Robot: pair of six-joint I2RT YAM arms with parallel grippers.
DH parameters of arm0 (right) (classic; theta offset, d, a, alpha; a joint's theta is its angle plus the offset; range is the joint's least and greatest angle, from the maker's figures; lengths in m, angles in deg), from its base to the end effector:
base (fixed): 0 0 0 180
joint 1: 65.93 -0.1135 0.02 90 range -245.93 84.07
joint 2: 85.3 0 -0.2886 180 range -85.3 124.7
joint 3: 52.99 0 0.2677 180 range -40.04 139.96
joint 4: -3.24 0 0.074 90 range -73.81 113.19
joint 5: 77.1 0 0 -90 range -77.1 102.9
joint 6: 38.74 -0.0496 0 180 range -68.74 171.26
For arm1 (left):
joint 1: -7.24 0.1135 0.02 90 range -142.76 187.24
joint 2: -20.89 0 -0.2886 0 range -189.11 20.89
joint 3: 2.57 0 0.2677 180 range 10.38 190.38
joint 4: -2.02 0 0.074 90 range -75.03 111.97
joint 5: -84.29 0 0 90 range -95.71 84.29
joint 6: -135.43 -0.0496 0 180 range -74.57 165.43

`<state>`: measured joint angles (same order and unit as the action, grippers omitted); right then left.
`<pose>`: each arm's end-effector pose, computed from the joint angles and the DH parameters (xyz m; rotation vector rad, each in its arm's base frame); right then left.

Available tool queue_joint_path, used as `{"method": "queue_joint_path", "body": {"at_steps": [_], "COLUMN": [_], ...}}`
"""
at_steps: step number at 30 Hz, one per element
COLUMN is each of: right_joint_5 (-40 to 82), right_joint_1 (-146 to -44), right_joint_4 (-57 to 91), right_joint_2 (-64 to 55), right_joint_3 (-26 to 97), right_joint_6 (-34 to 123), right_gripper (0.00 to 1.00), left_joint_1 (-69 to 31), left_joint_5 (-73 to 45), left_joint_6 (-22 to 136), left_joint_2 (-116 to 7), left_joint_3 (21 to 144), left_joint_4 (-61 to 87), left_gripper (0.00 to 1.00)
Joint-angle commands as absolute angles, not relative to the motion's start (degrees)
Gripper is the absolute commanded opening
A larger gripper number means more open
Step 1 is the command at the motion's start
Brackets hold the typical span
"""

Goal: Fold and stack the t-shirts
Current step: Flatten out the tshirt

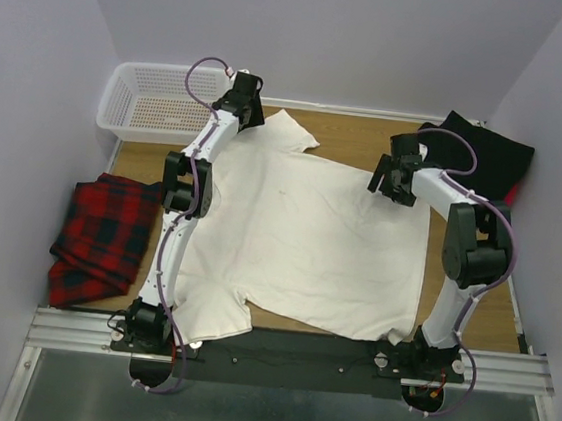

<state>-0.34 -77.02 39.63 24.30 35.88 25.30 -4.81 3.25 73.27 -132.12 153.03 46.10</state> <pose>0.4277 0.0722 0.1879 0.4128 2.4944 -0.0412 0.6243 -0.1254 0.1751 -0.3945 2.2567 -0.1833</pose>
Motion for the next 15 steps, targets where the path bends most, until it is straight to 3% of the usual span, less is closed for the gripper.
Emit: {"method": "queue_joint_path", "body": {"at_steps": [1,15], "right_joint_5": [1.91,-1.51], "right_joint_1": [-77.09,-77.09], "right_joint_4": [42.38,47.13], "right_joint_2": [25.08,40.63], "right_joint_3": [34.05,46.61], "right_joint_6": [24.89,24.28], "right_gripper": [0.84,0.84], "left_joint_1": [-3.04,-3.30], "left_joint_5": [1.59,-1.05], "left_joint_6": [74.27,70.49], "left_joint_2": [-129.32,-119.12], "left_joint_3": [151.54,144.77], "left_joint_4": [42.05,42.91], "left_gripper": [0.61,0.62]}}
